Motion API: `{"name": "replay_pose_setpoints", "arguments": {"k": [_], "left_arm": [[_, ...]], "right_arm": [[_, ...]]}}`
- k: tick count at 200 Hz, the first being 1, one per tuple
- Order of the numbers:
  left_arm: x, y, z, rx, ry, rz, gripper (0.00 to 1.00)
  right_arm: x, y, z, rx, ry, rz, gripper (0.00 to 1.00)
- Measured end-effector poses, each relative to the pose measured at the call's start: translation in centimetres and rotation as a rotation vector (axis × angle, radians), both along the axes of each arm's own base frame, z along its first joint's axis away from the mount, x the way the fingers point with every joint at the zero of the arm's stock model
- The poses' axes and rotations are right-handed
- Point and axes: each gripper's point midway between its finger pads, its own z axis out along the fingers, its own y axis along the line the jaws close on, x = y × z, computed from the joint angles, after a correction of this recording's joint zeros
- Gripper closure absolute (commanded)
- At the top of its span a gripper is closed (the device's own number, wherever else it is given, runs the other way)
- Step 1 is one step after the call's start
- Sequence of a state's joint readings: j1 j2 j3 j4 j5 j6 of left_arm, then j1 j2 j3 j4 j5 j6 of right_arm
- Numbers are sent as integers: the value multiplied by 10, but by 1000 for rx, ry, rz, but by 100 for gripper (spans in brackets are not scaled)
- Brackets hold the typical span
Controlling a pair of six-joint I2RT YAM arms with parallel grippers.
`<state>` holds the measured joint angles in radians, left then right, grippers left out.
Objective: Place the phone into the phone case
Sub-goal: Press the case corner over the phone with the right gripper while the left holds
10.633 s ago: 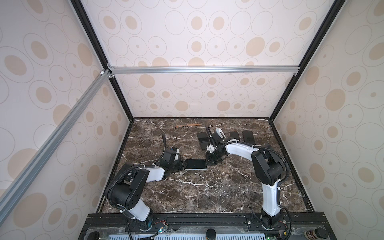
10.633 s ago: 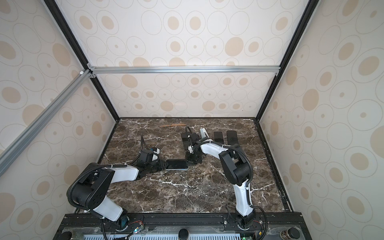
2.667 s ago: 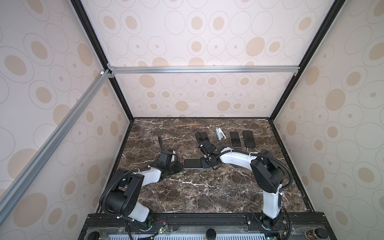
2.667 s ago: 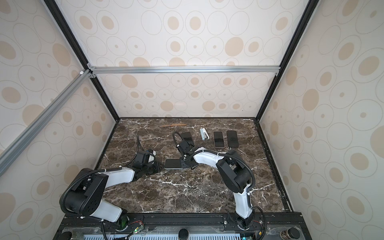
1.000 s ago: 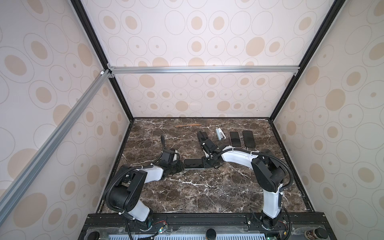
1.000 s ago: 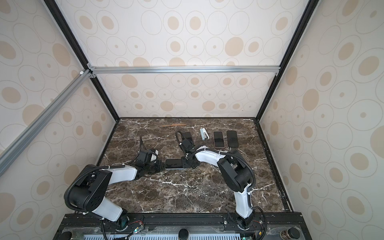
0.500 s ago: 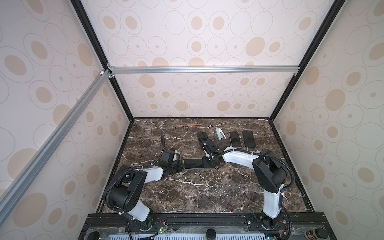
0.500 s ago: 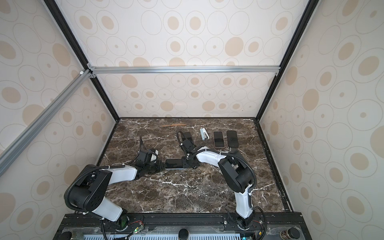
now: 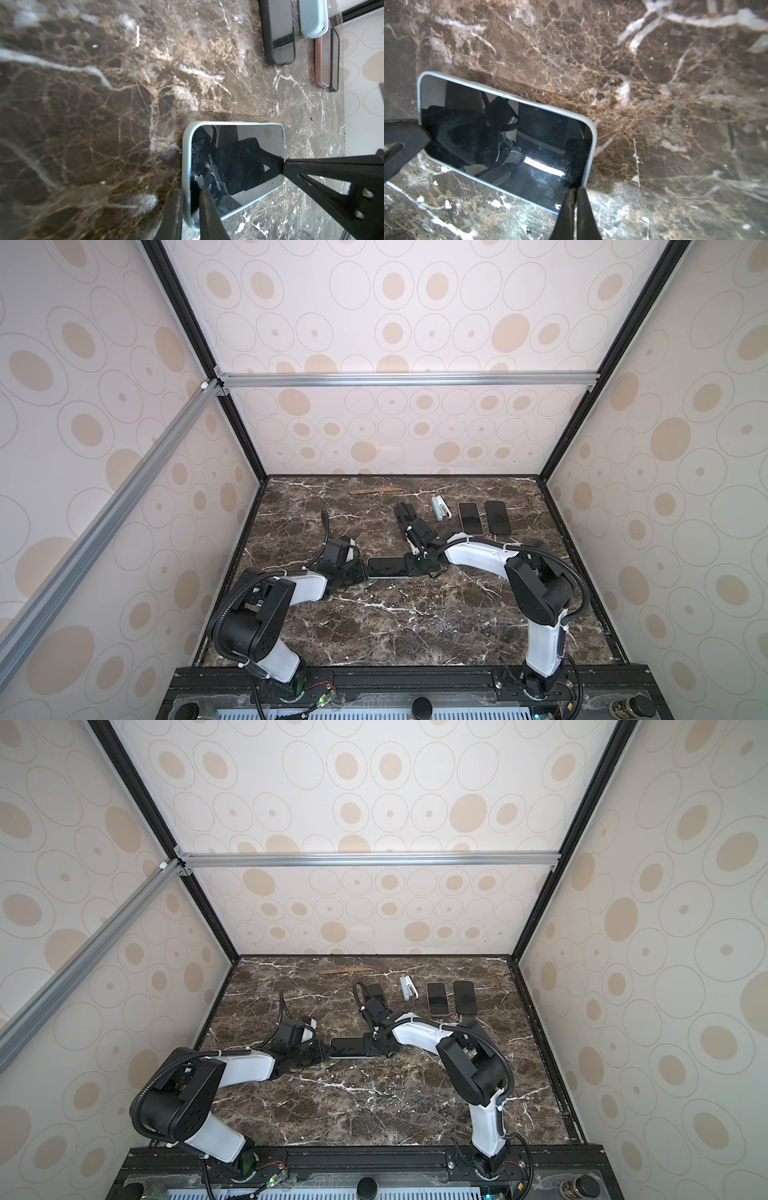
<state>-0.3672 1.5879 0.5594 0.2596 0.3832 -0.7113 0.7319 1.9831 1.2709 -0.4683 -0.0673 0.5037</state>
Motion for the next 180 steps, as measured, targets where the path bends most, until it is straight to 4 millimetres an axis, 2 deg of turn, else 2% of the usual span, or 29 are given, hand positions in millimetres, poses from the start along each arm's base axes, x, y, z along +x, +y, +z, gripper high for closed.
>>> {"name": "replay_pose_setpoints", "arguments": {"k": [102, 148, 180], "left_arm": [[2, 0, 0, -2, -7, 2, 84], [2, 0, 0, 0, -4, 1, 84], [3, 0, 1, 6, 10, 2, 84]], "right_arm": [[-1, 3, 0, -43, -31, 30, 95], [1, 2, 5, -79, -55, 32, 92], [-10, 0, 9, -74, 24, 45, 92]]}}
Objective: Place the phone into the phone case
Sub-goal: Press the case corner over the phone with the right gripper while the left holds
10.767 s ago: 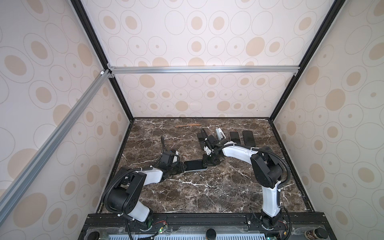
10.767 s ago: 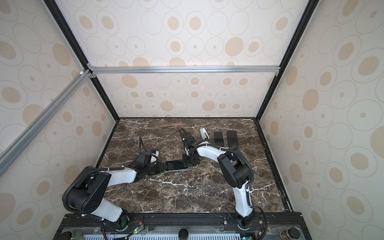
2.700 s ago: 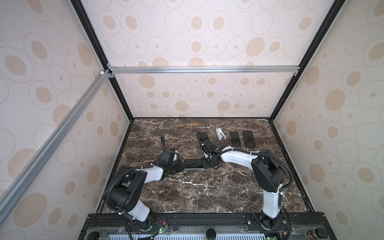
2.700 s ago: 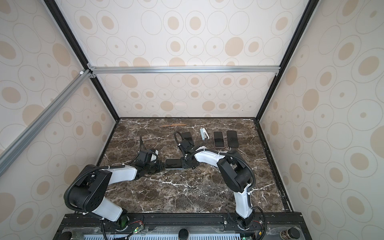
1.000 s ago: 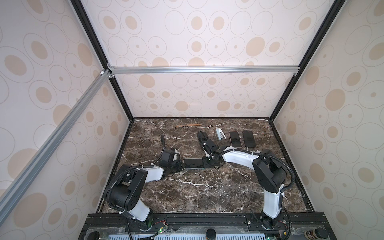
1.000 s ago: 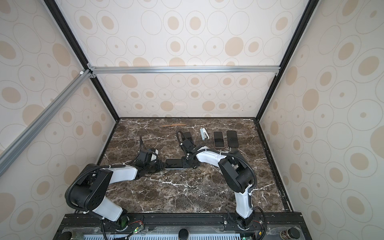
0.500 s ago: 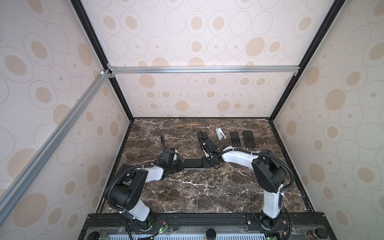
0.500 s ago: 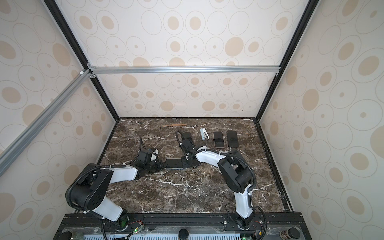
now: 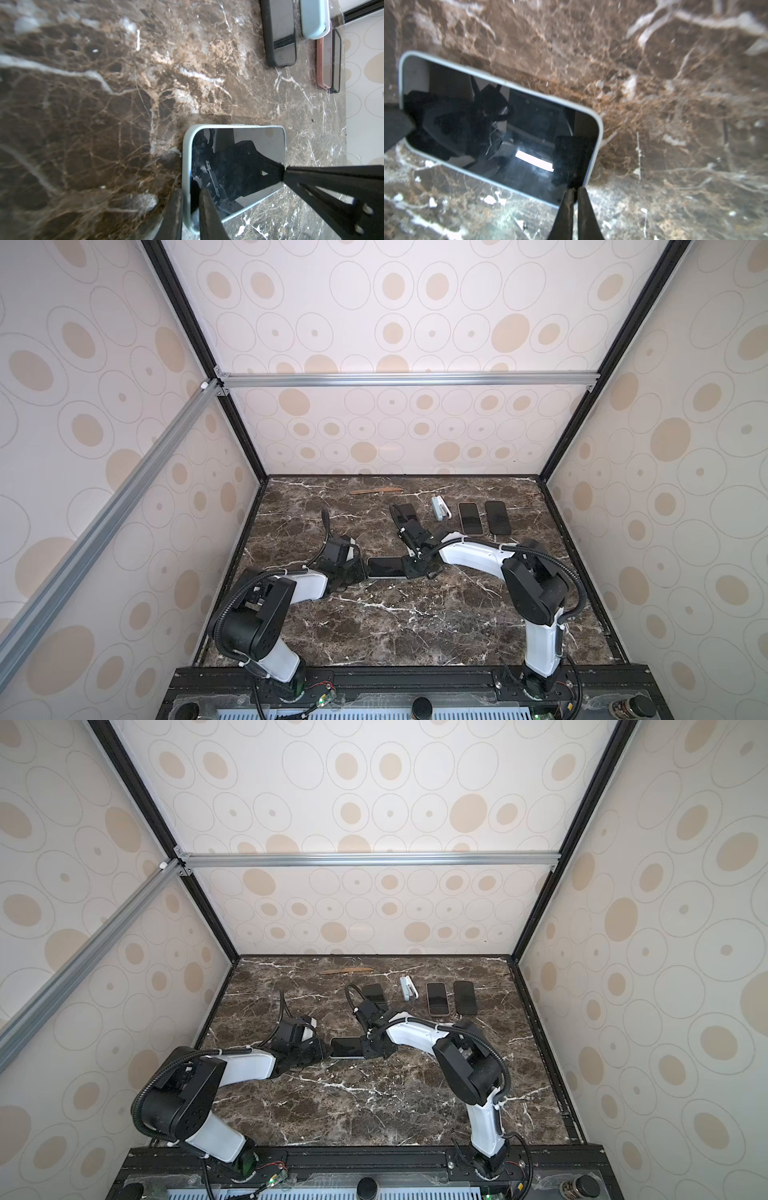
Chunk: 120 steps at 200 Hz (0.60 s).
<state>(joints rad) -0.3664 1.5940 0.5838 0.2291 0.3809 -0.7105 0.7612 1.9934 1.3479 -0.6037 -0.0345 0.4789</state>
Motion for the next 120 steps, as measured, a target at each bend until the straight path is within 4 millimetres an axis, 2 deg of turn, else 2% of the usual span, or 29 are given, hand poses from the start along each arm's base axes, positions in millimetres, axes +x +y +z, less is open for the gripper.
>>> {"name": "replay_pose_setpoints", "arguments": {"k": [28, 46, 87, 120], "left_arm": [[0, 0, 0, 9, 15, -1, 84], [0, 0, 0, 13, 21, -6, 84], [-3, -4, 0, 6, 25, -25, 84], [-3, -4, 0, 6, 25, -25, 84]], "right_arm": [[-2, 1, 3, 7, 55, 5, 92], [-23, -5, -7, -24, 159, 25, 92], [-24, -2, -11, -25, 169, 35, 94], [-27, -4, -1, 1, 143, 22, 93]]}}
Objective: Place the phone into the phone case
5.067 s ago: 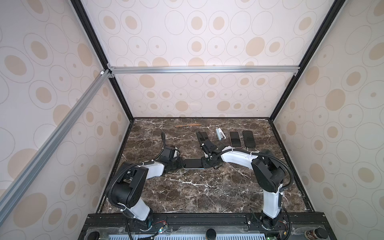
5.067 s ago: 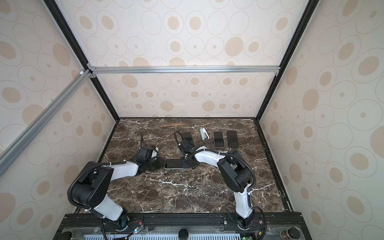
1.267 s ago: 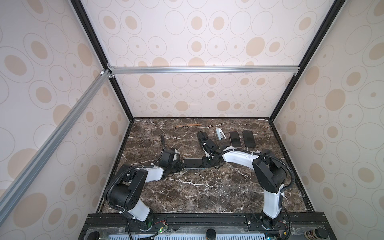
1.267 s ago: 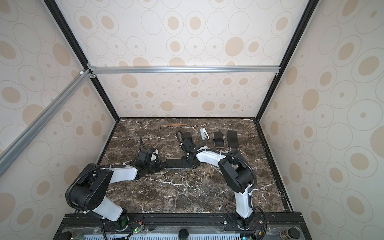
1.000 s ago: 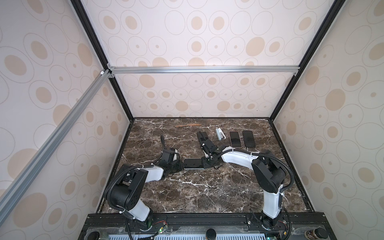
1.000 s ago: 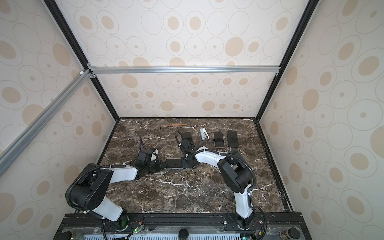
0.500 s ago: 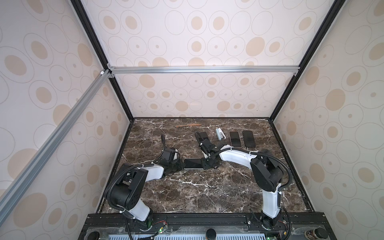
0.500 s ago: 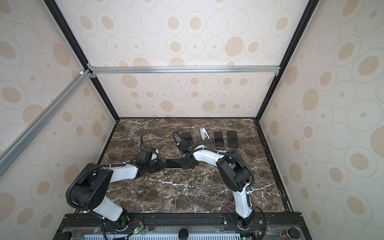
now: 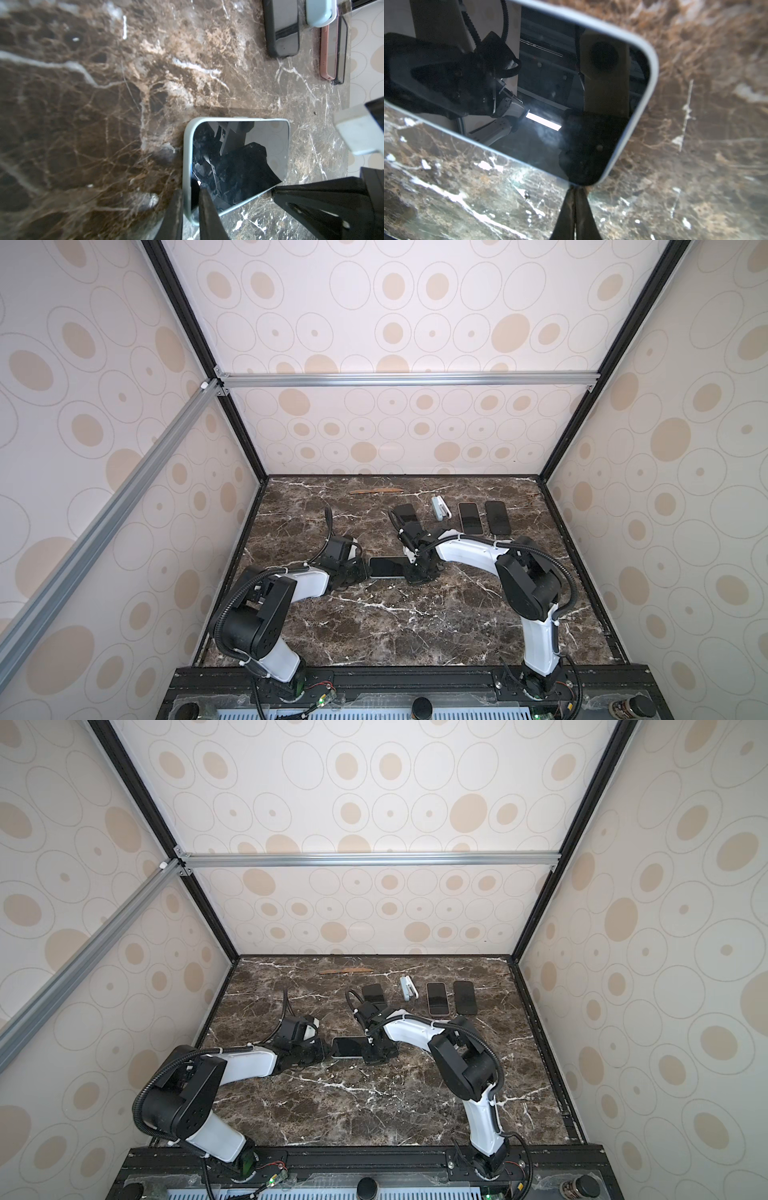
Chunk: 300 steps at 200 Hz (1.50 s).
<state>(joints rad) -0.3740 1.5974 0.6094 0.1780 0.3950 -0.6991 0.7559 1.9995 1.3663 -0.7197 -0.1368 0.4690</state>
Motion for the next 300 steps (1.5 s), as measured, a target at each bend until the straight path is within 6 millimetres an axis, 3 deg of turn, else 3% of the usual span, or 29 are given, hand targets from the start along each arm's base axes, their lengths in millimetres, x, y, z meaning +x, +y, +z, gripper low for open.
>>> {"name": "replay_pose_setpoints", "arguments": {"k": [47, 105, 169, 300], "left_arm": [[-1, 0, 0, 0, -1, -1, 84], [-1, -1, 1, -3, -1, -3, 82], [-1, -1, 1, -3, 0, -3, 83], [-1, 0, 0, -3, -2, -3, 82]], "right_arm": [[-5, -20, 12, -94, -13, -6, 95], [29, 3, 47, -33, -121, 10, 95], [36, 1, 20, -66, -85, 20, 95], [38, 4, 13, -40, -85, 18, 95]]}}
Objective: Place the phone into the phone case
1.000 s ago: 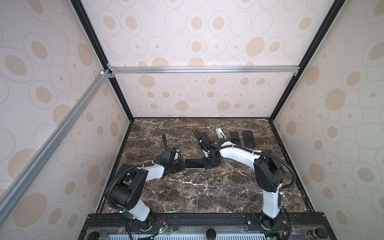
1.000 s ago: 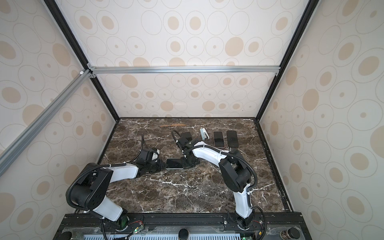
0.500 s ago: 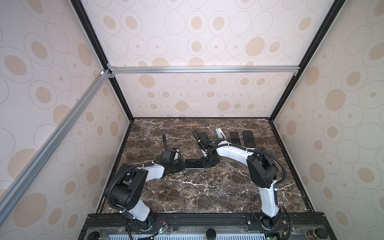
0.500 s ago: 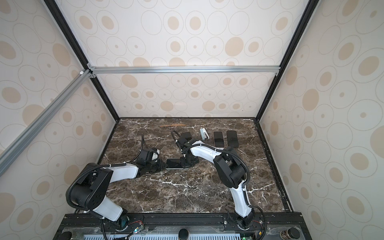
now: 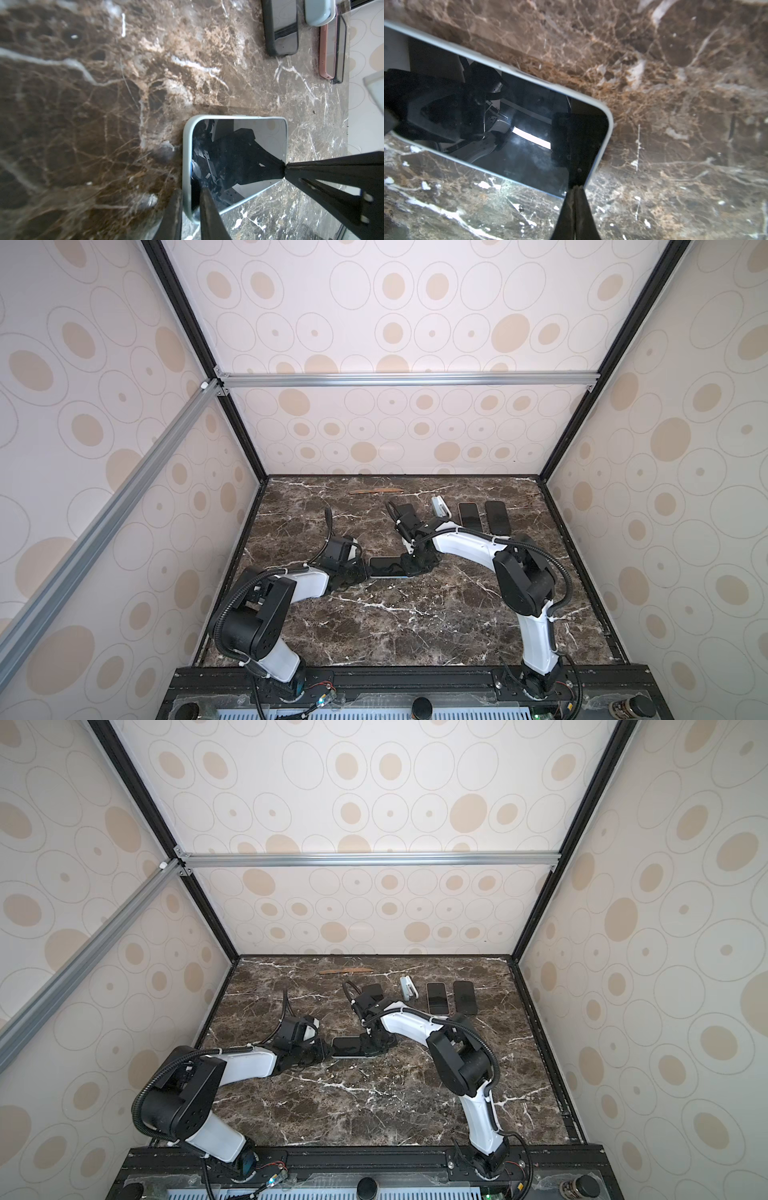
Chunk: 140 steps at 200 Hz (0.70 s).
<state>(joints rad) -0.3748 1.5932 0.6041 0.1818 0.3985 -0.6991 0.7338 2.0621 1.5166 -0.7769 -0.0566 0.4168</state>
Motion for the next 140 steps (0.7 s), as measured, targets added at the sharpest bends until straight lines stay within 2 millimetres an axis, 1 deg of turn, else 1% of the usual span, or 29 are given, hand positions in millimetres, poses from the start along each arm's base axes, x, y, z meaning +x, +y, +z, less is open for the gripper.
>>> {"name": "replay_pose_setpoints", "arguments": {"k": [29, 50, 140], "left_arm": [[0, 0, 0, -3, -6, 0, 82], [0, 0, 0, -5, -10, 0, 82], [-1, 0, -1, -9, -17, -2, 83]], "right_arm": [[-2, -2, -3, 13, -12, 3, 95], [-4, -3, -10, 12, -11, 3, 95], [-5, -4, -14, 17, -5, 1, 95]]}}
